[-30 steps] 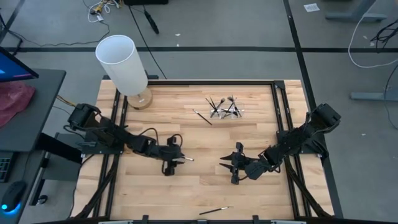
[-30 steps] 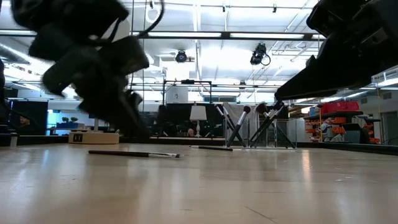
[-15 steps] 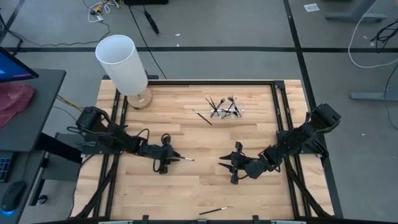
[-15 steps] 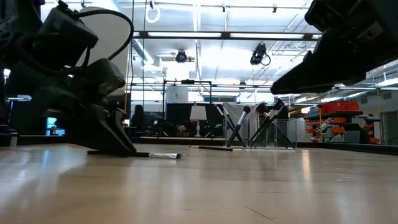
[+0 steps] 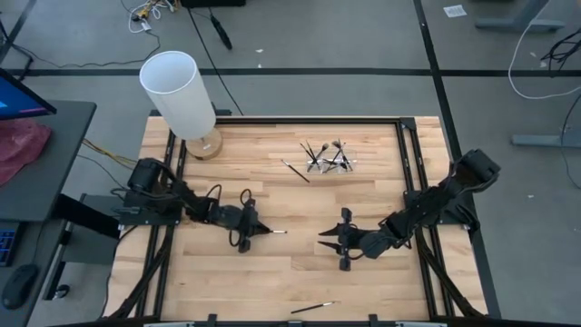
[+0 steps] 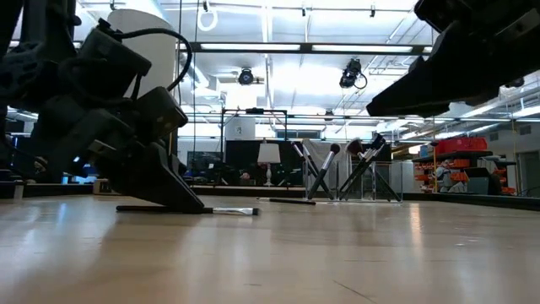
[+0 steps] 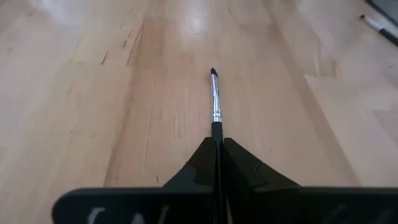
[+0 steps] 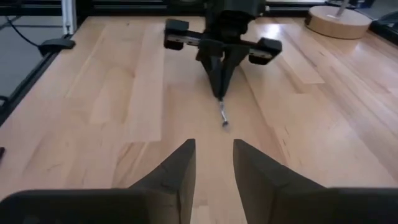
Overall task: Put items in baskets/containers
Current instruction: Put the black eyeshadow brush into the transparent organizer
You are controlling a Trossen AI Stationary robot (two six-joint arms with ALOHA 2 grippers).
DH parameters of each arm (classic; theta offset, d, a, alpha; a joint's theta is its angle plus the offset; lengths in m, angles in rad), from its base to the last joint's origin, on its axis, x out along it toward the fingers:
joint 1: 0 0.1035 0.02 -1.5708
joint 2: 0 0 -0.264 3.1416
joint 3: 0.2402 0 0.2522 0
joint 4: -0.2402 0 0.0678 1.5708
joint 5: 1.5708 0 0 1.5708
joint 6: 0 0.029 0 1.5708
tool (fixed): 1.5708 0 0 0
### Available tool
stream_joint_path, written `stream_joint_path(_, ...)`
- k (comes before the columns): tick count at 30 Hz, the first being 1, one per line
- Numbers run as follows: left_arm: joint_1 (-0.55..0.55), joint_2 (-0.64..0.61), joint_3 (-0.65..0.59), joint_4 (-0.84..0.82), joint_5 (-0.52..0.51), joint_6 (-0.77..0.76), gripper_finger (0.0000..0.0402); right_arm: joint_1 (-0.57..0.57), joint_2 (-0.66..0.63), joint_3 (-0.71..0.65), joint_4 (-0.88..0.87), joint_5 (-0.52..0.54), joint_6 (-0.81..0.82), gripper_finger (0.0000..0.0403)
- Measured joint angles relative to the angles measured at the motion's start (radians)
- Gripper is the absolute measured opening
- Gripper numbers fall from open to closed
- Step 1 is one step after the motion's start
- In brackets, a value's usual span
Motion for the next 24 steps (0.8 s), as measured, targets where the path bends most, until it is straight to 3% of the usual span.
stream_joint_path(13, 0.047, 0.005, 0.01, 0.238, -0.036, -0.045, 0.0012, -0.023, -0.025, 0.0, -0.021, 0.001, 0.021, 0.011)
stream_joint_path(24, 0.047, 0.002, 0.181, 0.306, -0.08, 0.037, 0.0012, -0.13, 0.044, 0.0, 0.013, 0.036, 0.128, 0.012)
